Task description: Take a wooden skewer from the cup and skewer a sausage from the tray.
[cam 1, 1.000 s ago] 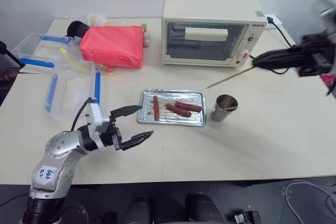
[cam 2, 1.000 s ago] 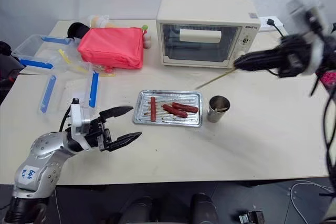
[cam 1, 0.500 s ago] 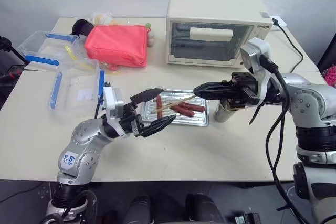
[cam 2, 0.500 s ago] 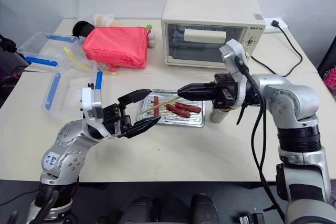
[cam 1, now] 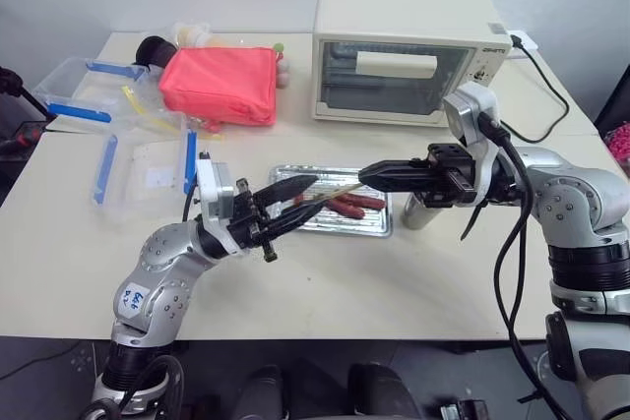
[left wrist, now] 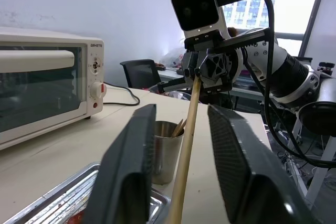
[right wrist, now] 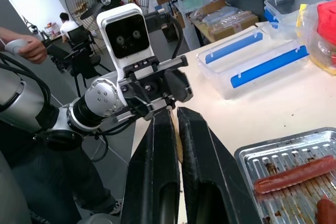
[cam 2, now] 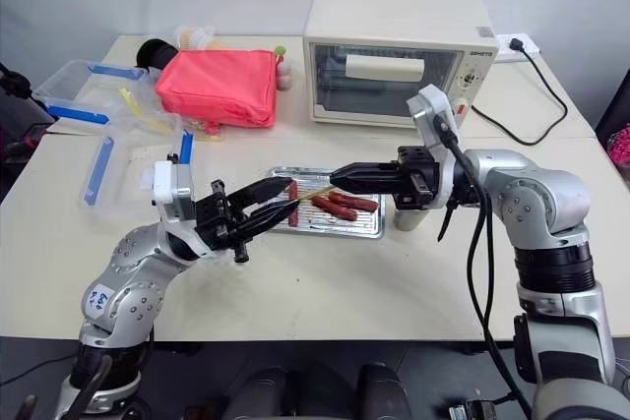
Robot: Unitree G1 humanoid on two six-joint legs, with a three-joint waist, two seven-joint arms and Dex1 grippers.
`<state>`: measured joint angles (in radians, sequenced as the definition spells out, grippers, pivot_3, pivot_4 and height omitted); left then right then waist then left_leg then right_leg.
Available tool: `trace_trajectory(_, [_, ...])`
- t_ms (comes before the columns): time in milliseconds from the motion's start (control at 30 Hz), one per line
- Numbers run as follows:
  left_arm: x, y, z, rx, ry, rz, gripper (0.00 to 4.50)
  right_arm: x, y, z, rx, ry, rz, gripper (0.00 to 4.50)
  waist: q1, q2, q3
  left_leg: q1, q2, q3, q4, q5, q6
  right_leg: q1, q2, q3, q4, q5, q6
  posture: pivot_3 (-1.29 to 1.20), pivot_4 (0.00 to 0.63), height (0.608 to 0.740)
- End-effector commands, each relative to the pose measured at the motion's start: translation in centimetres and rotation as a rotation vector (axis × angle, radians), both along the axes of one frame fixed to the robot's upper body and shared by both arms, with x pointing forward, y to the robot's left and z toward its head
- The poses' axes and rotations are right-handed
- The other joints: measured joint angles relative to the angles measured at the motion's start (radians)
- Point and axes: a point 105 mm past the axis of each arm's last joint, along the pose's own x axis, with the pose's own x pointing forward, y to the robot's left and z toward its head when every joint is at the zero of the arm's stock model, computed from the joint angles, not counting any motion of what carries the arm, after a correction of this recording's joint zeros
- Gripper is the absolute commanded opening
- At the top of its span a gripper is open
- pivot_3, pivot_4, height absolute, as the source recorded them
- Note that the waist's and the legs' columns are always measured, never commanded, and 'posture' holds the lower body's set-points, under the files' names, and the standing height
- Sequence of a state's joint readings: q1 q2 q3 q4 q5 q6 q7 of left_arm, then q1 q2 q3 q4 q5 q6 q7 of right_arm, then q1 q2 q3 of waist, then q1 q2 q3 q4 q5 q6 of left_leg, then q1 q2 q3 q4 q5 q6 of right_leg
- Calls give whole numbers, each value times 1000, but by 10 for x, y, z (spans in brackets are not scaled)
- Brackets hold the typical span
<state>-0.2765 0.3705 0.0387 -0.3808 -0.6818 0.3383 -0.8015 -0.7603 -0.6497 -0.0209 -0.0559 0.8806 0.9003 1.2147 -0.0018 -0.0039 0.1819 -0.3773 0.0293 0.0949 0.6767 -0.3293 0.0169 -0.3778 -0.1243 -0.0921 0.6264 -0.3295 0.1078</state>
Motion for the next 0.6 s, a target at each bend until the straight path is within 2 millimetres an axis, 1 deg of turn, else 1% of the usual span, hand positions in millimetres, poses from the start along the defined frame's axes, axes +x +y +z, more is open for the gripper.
trace_trajectory(33, [-6,-3,10,-17,-51,-15,458,-7,-1,15,46,-61,14,0,0,0,0,0,0,0,0,0,0,0,0,0,0,0,0,0,150,740])
trace_trajectory(67, [-6,-3,10,-17,-51,-14,176,-7,-1,14,46,-60,14,0,0,0,0,0,0,0,0,0,0,0,0,0,0,0,0,0,150,740])
trace_trajectory(100, [-6,-2,10,-23,-49,-10,38,-7,-1,14,50,-58,13,0,0,0,0,0,0,0,0,0,0,0,0,0,0,0,0,0,150,740])
trace_trajectory(267, [-4,-2,9,-29,-23,1,38,-5,-1,15,59,-55,7,0,0,0,0,0,0,0,0,0,0,0,0,0,0,0,0,0,150,740])
trace_trajectory(300, [-5,-2,7,-27,20,-22,38,-5,-1,14,60,-55,6,0,0,0,0,0,0,0,0,0,0,0,0,0,0,0,0,0,150,740])
trace_trajectory(400, [-7,-3,10,-36,56,-43,618,-5,-1,14,61,-55,6,0,0,0,0,0,0,-1,0,0,0,0,0,0,0,0,0,0,150,740])
trace_trajectory(600, [-9,-3,12,-36,48,-59,2479,-5,0,13,65,-54,8,0,0,0,0,0,0,-1,0,0,0,0,0,1,-1,0,0,0,150,740])
